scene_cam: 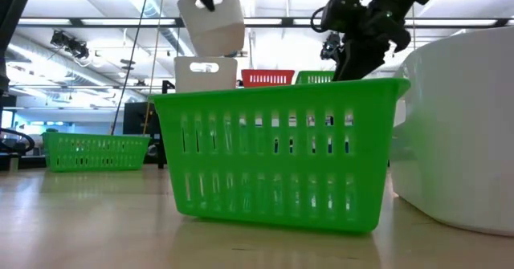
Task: Stack baskets on shelf by color
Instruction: Stack the left white bin on top of the white bin on the shelf
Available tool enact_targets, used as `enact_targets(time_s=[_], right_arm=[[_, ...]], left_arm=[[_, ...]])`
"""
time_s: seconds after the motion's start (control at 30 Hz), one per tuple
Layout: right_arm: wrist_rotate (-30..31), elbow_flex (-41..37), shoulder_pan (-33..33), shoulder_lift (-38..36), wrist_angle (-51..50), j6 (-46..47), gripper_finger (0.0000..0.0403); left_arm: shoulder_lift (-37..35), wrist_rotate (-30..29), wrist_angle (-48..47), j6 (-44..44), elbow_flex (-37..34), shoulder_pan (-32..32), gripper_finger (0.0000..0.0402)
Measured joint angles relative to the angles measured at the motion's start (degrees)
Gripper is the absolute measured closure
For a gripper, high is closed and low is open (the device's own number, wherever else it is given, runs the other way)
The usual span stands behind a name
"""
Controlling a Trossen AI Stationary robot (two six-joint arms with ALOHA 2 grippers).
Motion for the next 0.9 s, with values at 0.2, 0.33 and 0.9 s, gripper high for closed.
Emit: enact_targets(time_s=[0.2,0.33,0.9], right_arm=[[-0.06,0.0,-2.97,-0.11,-0.05,-1.97,0.0279],[-0.06,0.02,-4.93,-0.57,0.41,-3.84,0.0279],[-0.11,0.04,-8.93,-0.83,8.9,-3.83,0.0279]], left_arm=[[0.1,0.41,-0.06,2.01,-8.26,1.19,0.0396],[0.1,0.54,-0.05,3.38,-10.07,1.16,0.0396],[0.58,0.63,0.08,4.18,-10.59,3.39,0.039]])
